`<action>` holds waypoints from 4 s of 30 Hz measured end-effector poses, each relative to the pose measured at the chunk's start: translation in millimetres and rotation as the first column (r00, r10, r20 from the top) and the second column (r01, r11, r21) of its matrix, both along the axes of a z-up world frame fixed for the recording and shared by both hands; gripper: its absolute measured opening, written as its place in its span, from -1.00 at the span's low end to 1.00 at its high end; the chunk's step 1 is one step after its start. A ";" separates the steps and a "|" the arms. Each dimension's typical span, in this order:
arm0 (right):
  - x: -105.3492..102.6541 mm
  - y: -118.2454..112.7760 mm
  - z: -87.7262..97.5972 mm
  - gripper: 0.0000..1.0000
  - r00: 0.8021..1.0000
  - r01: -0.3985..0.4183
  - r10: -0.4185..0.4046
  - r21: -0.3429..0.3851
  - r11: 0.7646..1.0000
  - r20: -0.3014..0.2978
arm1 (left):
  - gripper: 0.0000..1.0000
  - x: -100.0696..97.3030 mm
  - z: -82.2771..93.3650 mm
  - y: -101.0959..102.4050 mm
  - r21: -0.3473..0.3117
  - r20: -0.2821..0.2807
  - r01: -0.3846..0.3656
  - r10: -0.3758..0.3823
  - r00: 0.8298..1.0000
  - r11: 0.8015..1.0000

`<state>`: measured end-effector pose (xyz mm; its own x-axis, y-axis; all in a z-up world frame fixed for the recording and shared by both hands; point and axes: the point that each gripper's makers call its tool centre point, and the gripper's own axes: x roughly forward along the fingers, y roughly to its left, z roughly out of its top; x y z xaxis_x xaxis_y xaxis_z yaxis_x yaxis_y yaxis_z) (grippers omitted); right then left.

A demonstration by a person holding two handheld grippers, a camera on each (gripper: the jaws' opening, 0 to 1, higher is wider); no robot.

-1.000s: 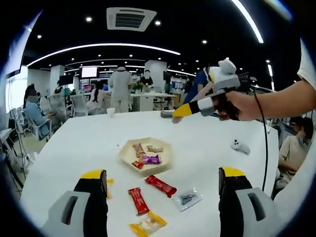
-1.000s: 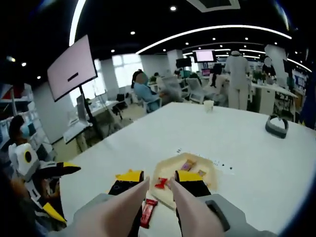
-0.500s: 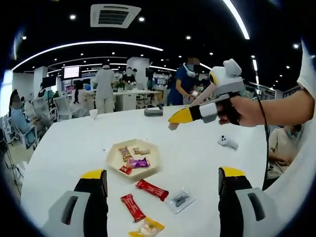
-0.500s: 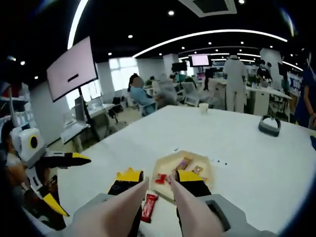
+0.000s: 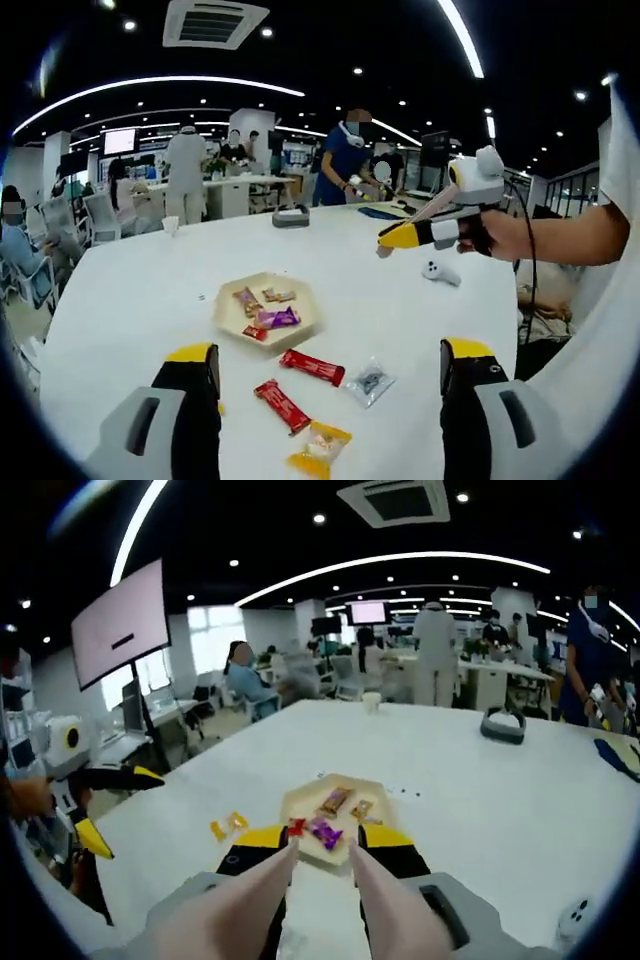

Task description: Place the target food into the container with the food tongs after gripping and lifting it, then release it inside without dropping or visibly crushing the food.

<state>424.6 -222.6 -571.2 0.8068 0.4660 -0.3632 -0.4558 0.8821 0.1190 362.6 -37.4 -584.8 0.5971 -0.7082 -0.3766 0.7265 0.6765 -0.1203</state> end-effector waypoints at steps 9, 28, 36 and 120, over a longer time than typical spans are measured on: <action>-40.7 -7.1 -19.3 -0.46 0.991 0.126 -0.126 0.008 0.992 -0.036 | 0.84 -8.9 -25.0 -6.7 0.000 -0.042 0.154 -0.154 0.987 0.988; -98.3 4.2 -42.0 -0.46 0.988 0.149 -0.148 0.020 0.989 -0.044 | 0.82 -34.1 -12.7 -19.2 0.032 -0.019 0.218 -0.217 0.976 0.975; -124.1 -5.2 -35.7 -0.46 0.995 0.093 -0.092 0.022 0.995 -0.029 | 0.81 -58.6 -16.0 -26.3 0.067 -0.034 0.174 -0.172 0.985 0.983; -40.0 81.4 -60.5 -0.46 0.993 -0.097 0.086 -0.149 0.984 -0.082 | 0.85 -75.9 -28.4 64.9 0.052 -0.006 -0.090 0.090 0.996 0.995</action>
